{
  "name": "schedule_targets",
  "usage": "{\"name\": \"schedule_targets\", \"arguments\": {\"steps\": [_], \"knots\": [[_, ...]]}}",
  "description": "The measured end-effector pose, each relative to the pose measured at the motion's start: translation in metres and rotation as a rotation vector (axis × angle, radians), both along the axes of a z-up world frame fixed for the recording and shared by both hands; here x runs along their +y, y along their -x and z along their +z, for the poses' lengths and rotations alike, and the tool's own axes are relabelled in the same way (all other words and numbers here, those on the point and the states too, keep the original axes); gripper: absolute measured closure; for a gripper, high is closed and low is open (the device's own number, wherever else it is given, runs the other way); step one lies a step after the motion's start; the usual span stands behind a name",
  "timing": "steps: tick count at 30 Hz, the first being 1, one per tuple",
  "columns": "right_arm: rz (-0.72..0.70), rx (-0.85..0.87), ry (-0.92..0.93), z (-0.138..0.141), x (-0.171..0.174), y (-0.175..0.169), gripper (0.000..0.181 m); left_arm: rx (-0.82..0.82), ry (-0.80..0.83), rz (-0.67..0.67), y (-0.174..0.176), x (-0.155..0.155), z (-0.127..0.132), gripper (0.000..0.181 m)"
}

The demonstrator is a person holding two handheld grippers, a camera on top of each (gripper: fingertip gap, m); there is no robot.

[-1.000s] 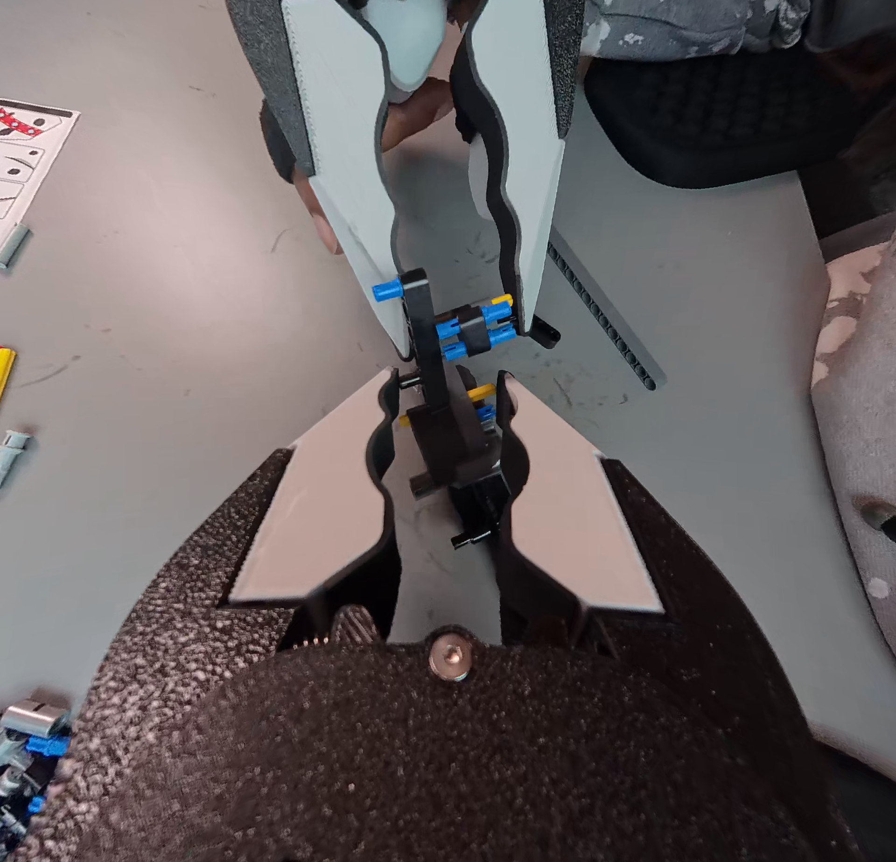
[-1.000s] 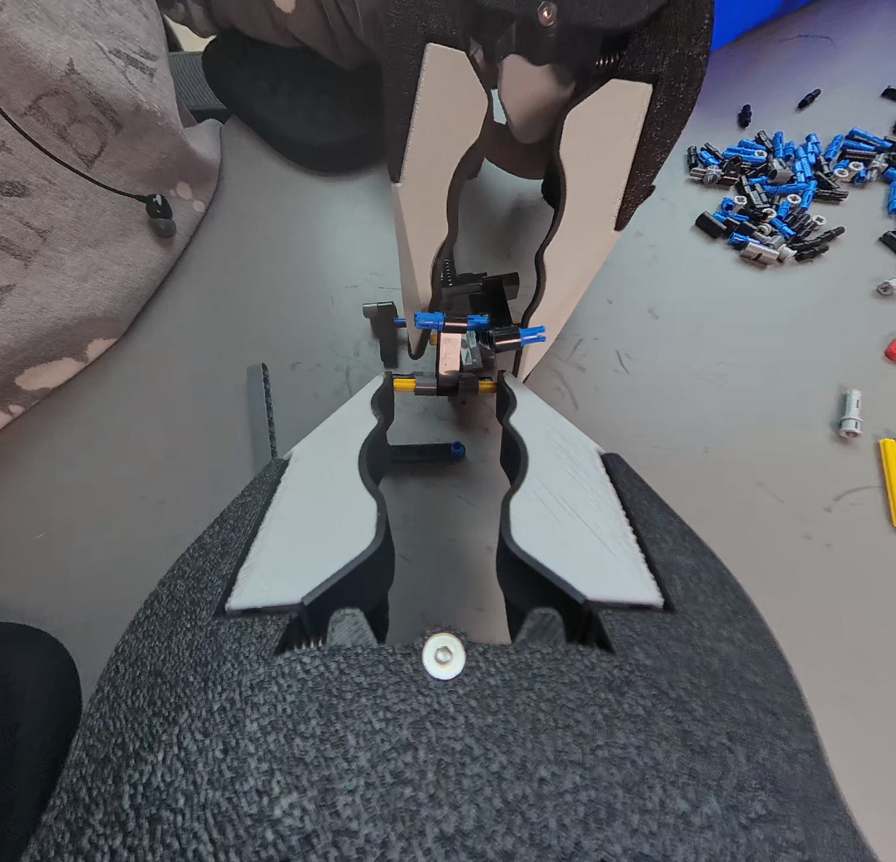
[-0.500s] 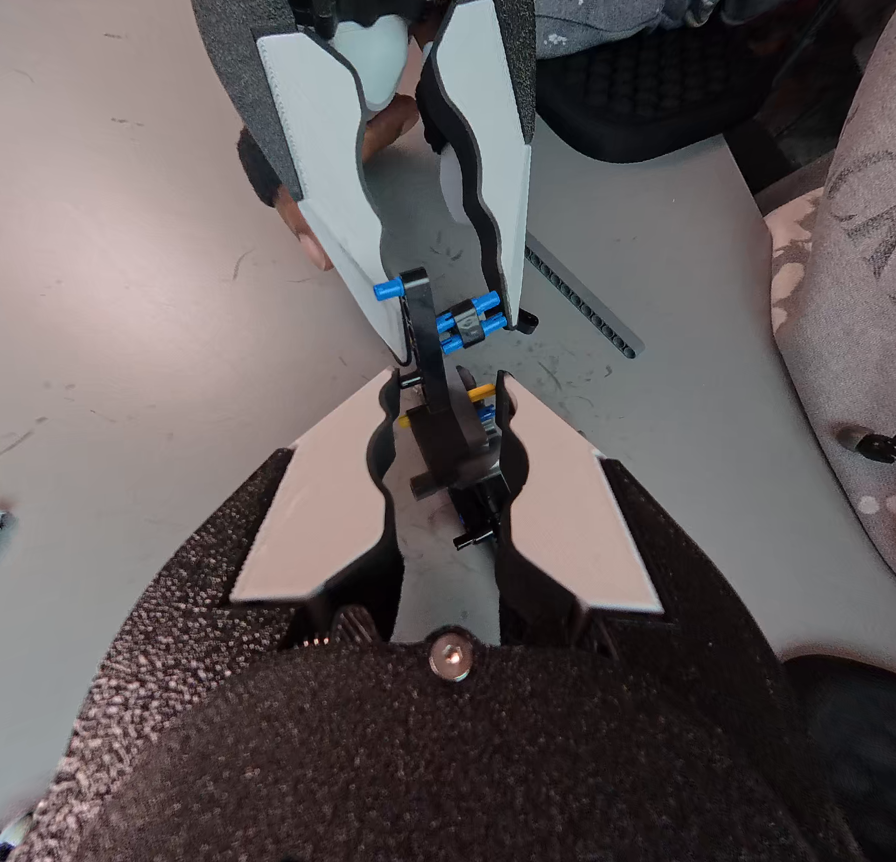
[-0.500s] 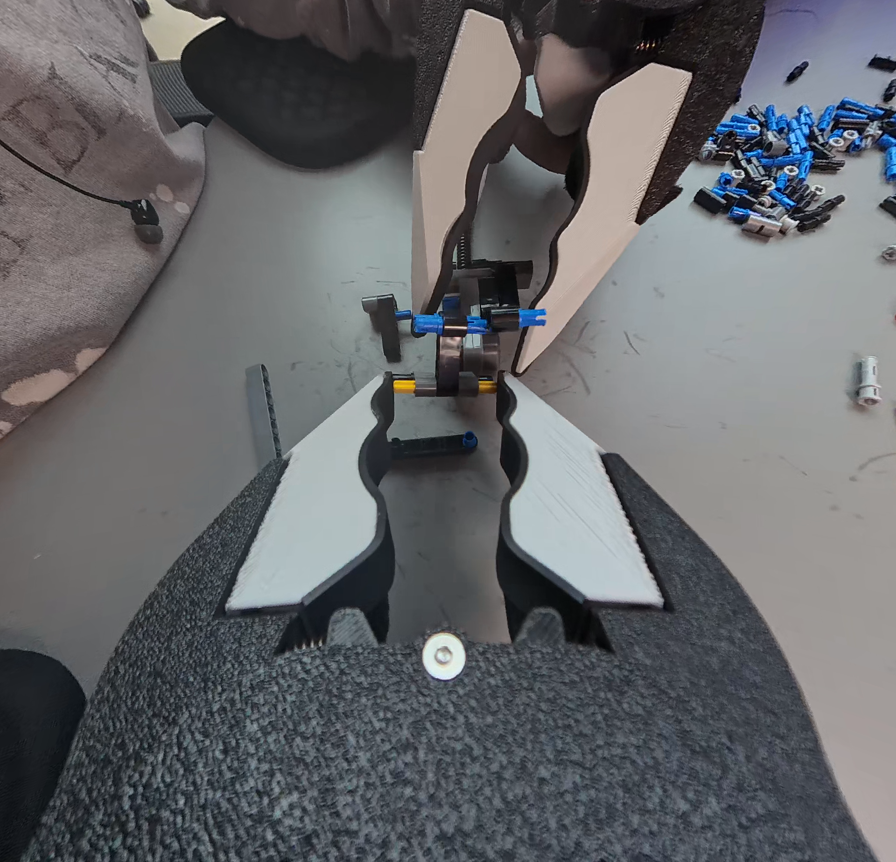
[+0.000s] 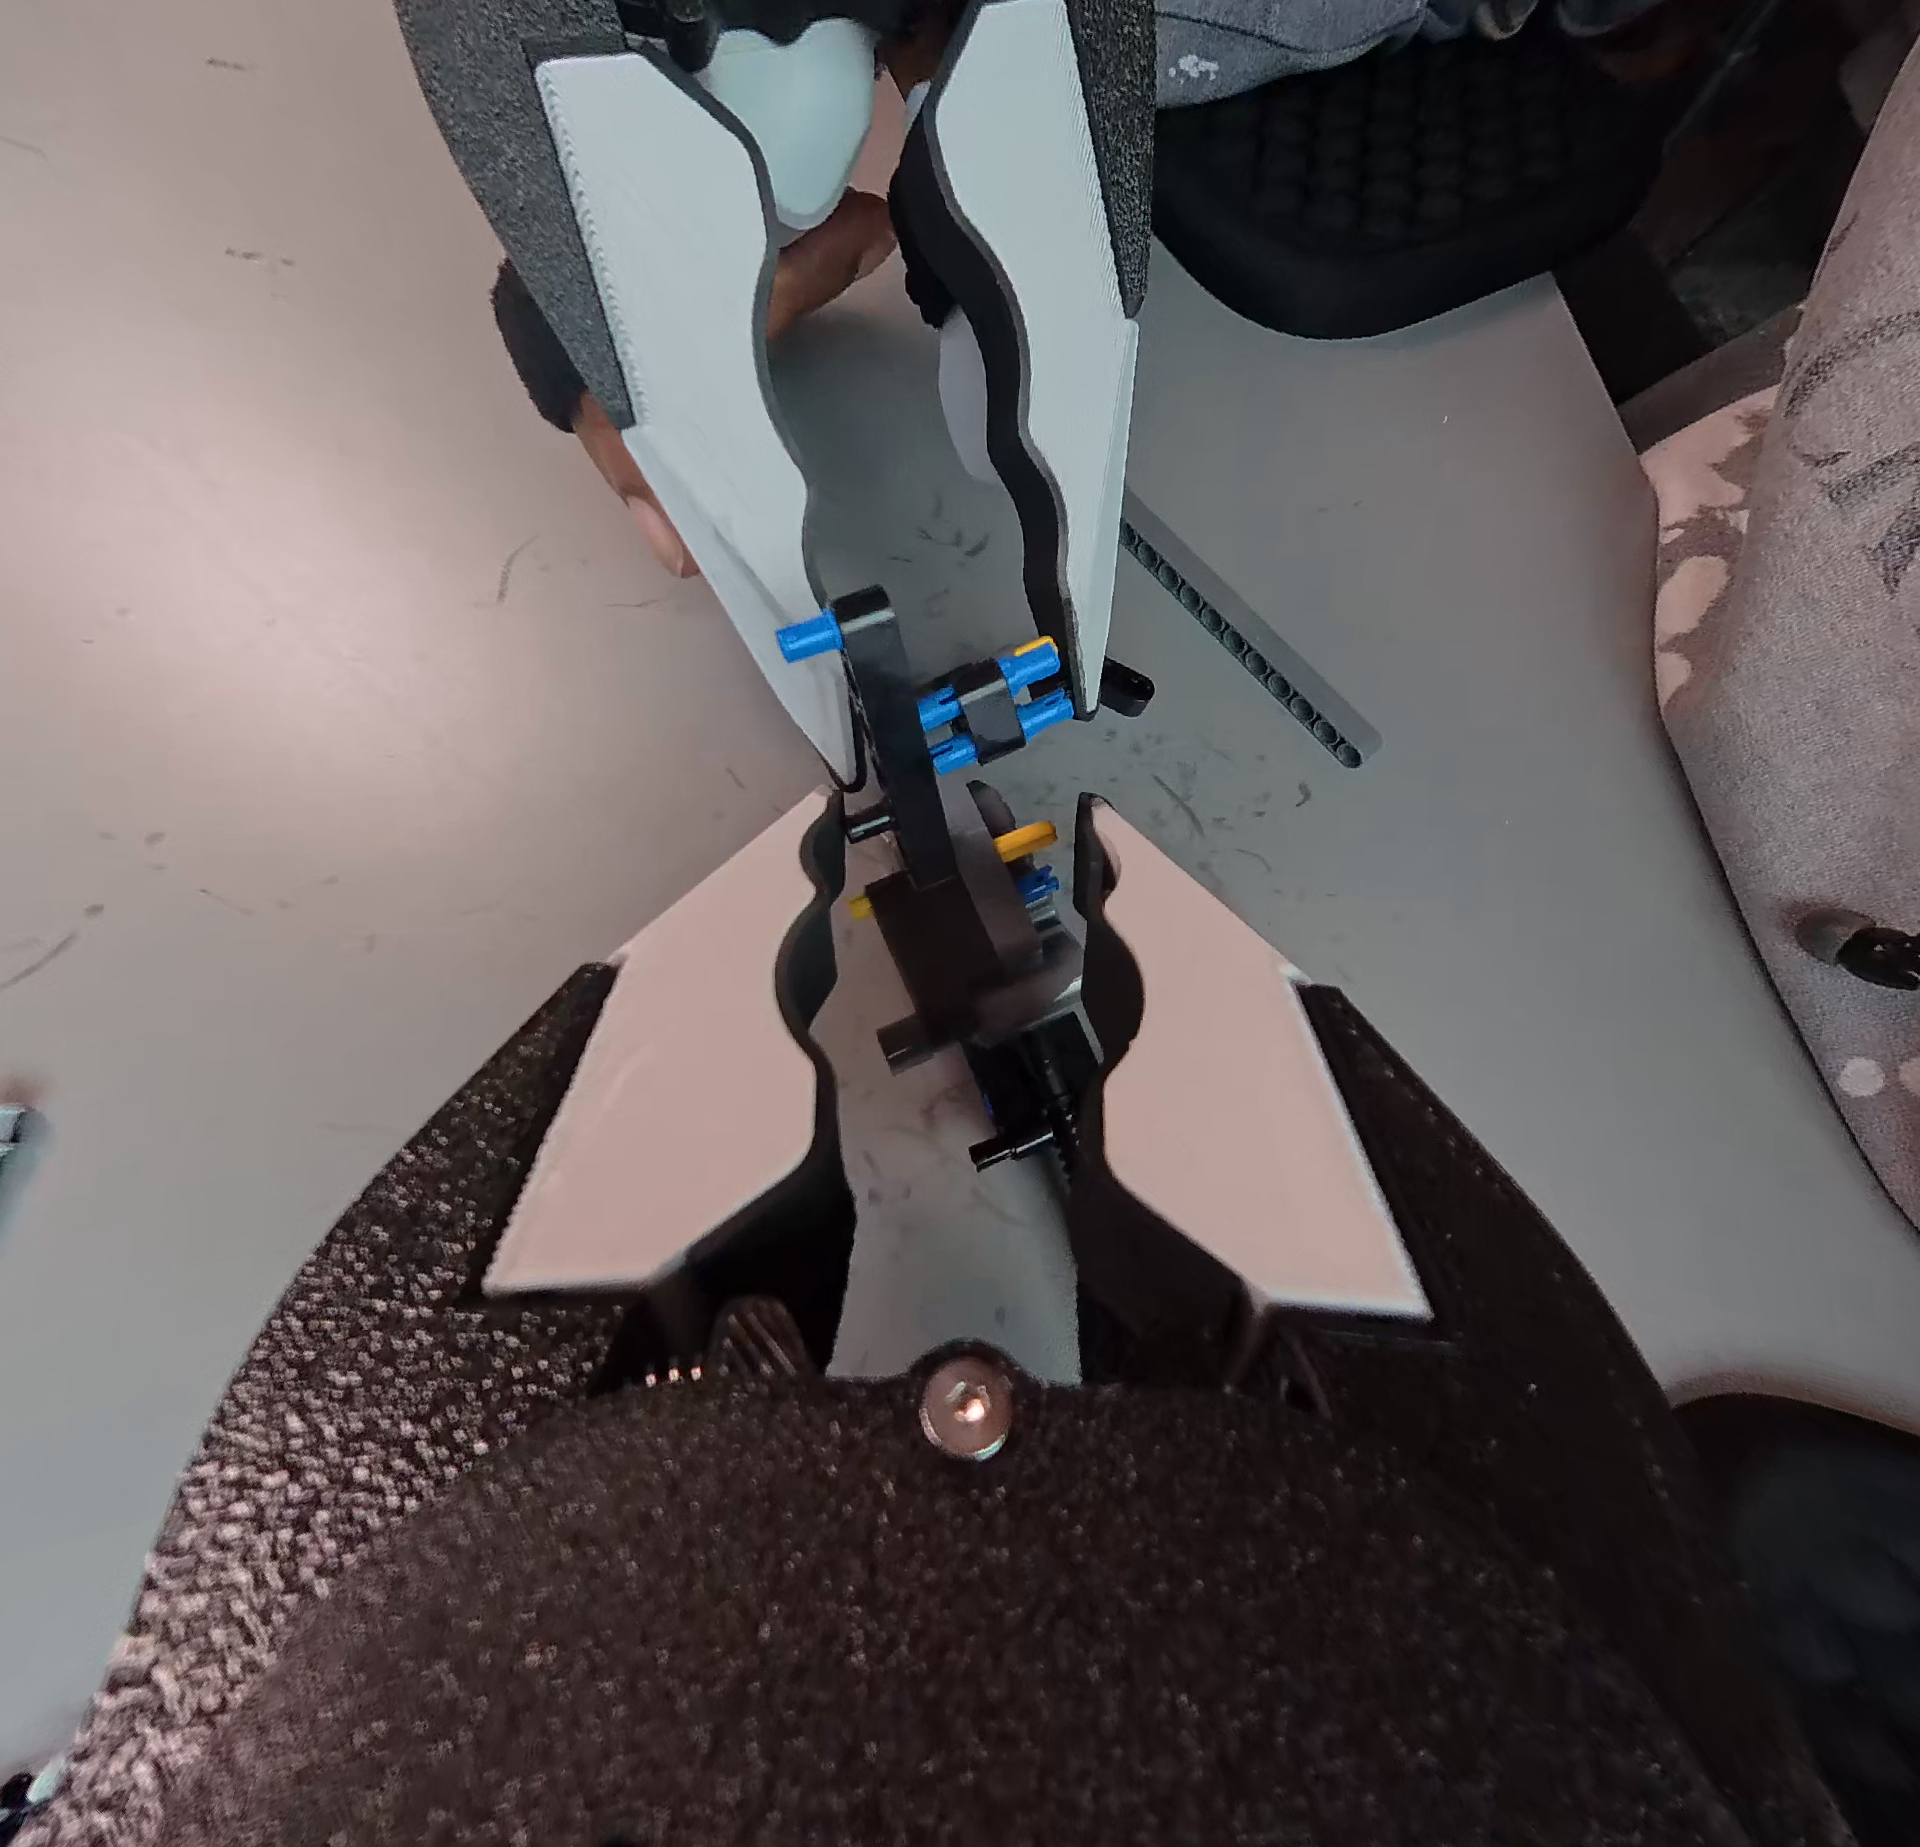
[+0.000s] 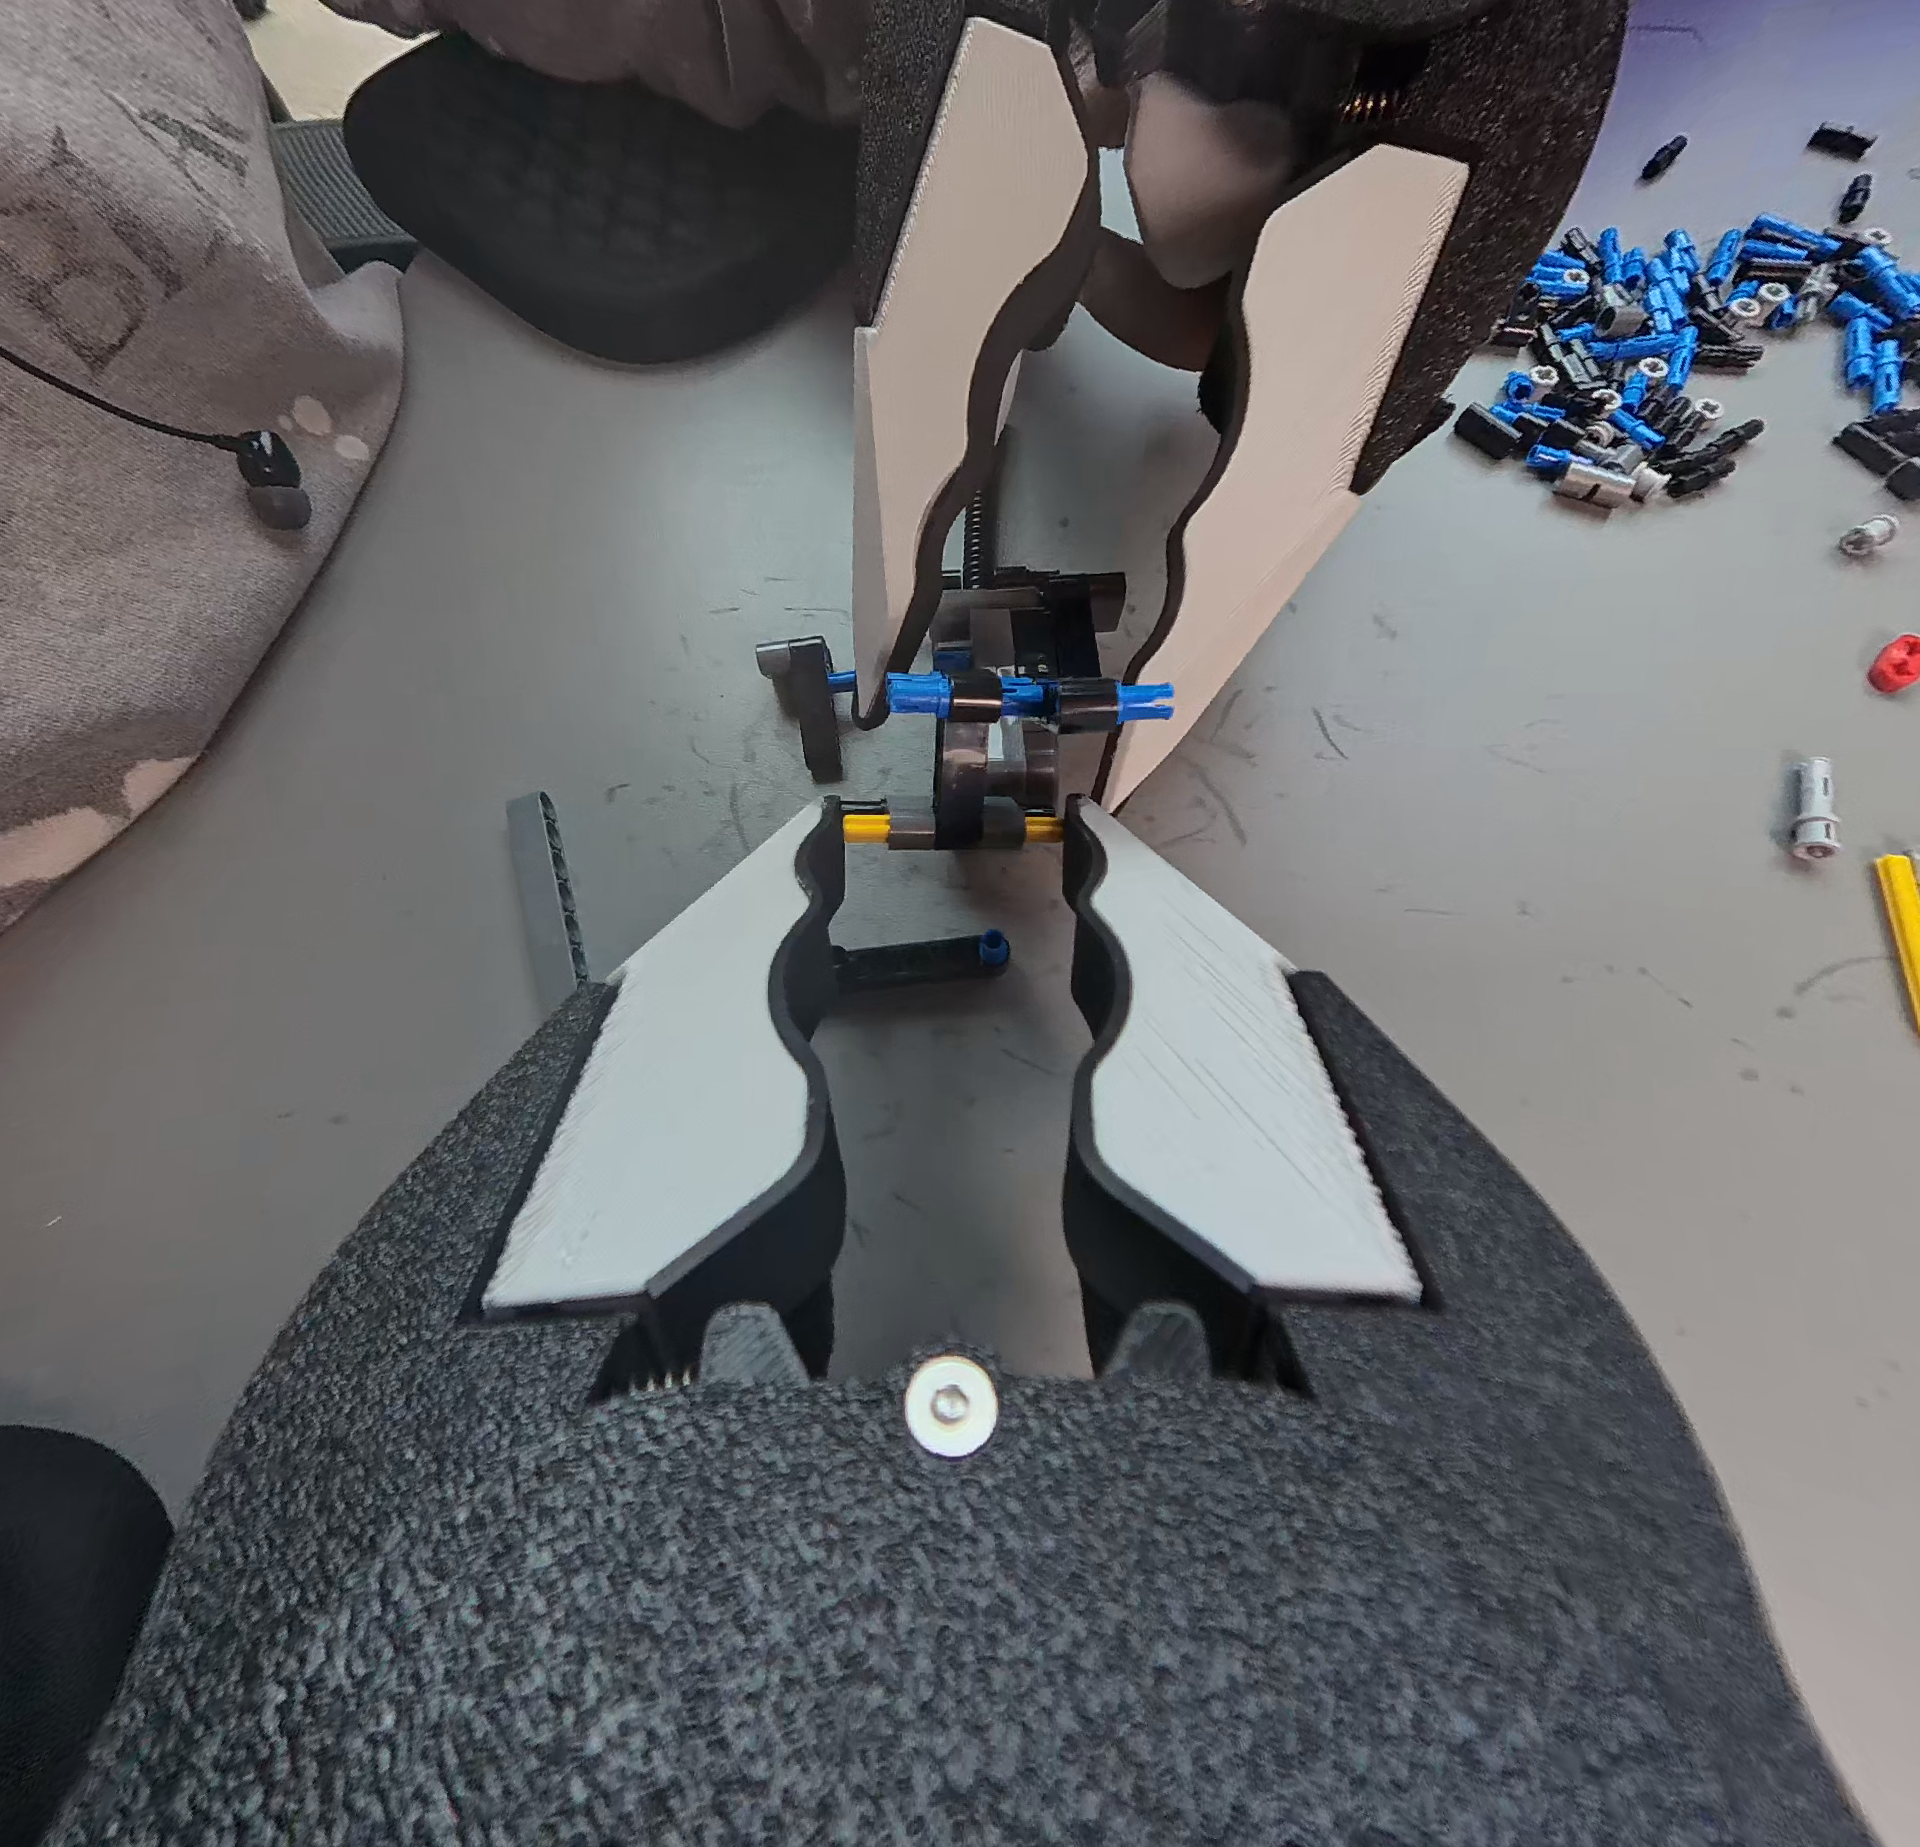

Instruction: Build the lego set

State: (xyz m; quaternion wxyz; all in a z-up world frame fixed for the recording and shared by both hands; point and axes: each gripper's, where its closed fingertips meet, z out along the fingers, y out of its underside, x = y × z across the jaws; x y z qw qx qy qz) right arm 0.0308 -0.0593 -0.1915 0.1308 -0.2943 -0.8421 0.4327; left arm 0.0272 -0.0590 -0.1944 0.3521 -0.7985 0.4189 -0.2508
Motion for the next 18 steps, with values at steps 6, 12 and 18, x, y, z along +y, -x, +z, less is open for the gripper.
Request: {"name": "schedule_targets", "arguments": {"steps": [6,12,18], "knots": [[-0.005,0.014,-0.026,-0.0011,0.0023,0.0001,0.139,-0.008,-0.002,0.010,0.0009,0.0011,0.0006,0.142],[-0.005,0.020,-0.028,-0.0019,0.0027,-0.0002,0.139,-0.022,-0.001,0.009,0.0005,0.0010,0.0005,0.143],[0.004,0.022,-0.023,0.0008,0.0023,-0.0008,0.139,-0.038,0.011,-0.019,-0.0005,-0.0002,0.0007,0.144]]}}
